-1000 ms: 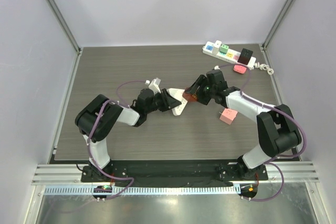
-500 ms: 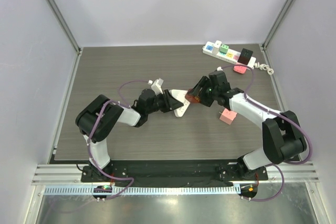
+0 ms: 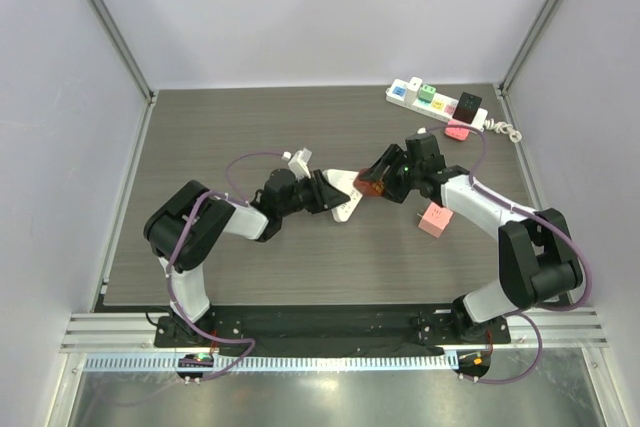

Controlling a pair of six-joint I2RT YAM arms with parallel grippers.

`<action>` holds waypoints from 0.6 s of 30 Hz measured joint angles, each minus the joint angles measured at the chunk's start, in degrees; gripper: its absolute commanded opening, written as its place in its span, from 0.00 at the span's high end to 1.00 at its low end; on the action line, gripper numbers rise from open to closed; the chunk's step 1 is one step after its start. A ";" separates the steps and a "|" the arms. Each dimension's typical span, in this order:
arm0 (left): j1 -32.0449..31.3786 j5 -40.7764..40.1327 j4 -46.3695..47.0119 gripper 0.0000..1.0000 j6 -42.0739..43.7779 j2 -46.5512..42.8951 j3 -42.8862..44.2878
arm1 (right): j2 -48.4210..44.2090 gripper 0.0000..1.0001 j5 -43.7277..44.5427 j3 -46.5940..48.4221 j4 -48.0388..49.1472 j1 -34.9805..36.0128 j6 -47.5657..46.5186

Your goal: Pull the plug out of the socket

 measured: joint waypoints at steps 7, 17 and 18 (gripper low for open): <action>-0.74 -1.46 -2.01 1.00 1.11 0.00 1.05 | 2.14 0.99 -7.08 0.35 -0.26 -3.78 -0.74; -2.58 -4.44 -5.20 1.00 1.51 -0.04 2.58 | 2.56 0.99 -4.92 2.58 -4.87 -3.76 -3.96; -2.95 -4.92 -5.53 1.00 1.55 -0.09 2.75 | 2.56 0.99 -3.74 3.10 -5.51 -3.41 -4.22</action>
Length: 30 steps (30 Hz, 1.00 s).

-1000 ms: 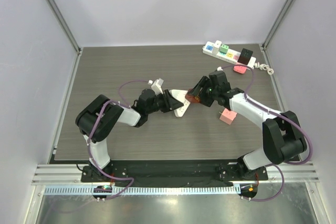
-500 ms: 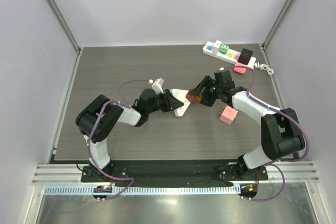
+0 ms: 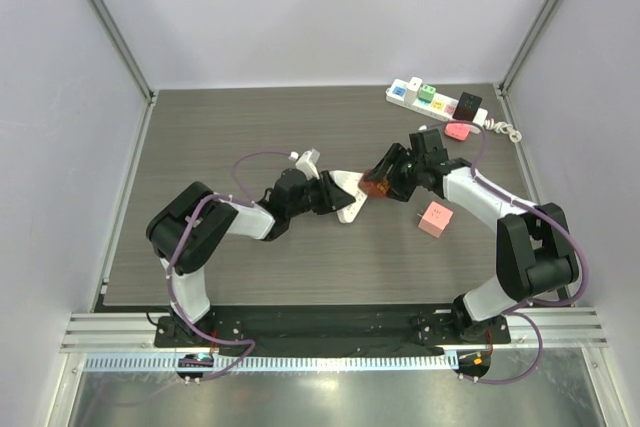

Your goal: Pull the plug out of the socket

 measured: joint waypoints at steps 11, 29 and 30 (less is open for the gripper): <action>-1.49 -5.11 -2.62 1.00 1.42 -1.64 1.73 | 0.02 0.99 2.78 3.82 -2.40 1.25 -2.67; 4.79 -11.91 -4.48 1.00 2.51 0.07 0.35 | -9.81 0.99 -5.73 -5.49 -6.43 -11.30 -10.01; 5.16 -10.64 -3.52 1.00 2.45 0.46 0.20 | -10.12 0.99 -5.70 -5.46 -6.47 -12.26 -10.34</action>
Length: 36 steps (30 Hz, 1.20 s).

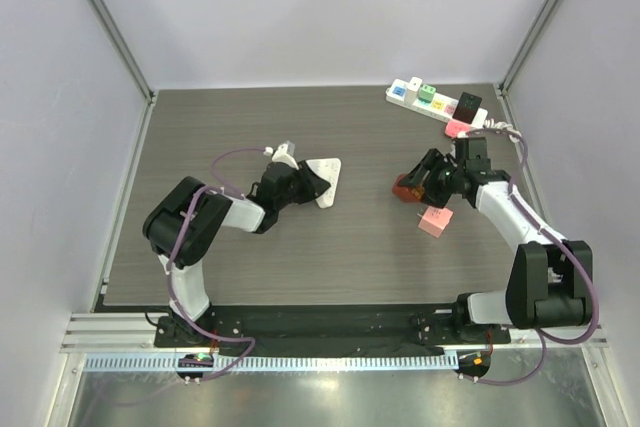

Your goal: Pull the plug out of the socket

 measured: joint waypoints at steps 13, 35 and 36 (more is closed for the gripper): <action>1.75 8.24 4.79 1.00 -1.49 2.58 -0.35 | -5.62 0.85 -0.81 -7.30 2.38 -18.40 -2.78; 2.34 10.40 5.90 1.00 -2.75 3.23 -0.50 | 1.68 0.51 -11.85 -15.87 16.96 -22.95 -5.53; 2.36 10.47 5.90 1.00 -2.75 3.23 -0.50 | 1.68 0.47 -11.85 -16.00 17.07 -22.97 -5.55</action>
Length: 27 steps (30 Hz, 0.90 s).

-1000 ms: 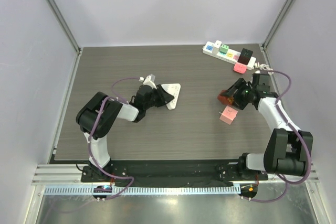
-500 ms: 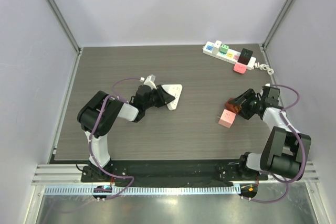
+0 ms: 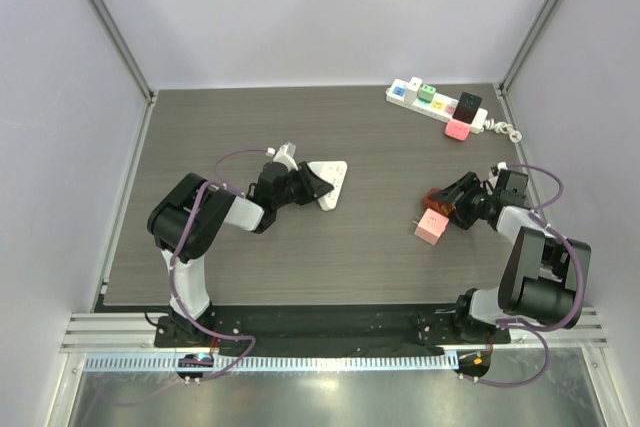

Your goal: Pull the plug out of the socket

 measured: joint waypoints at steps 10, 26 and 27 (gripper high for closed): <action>0.11 0.28 0.17 1.00 -0.04 0.00 -0.13 | 0.35 0.26 1.99 -0.13 -0.83 -0.33 -1.55; 0.55 2.03 1.25 1.00 -0.28 0.42 -0.44 | -2.29 0.02 4.83 0.00 -5.97 -0.46 -2.99; 0.55 2.12 1.25 1.00 -0.31 0.42 -0.44 | -2.71 0.02 5.20 0.00 -6.64 -0.46 -3.02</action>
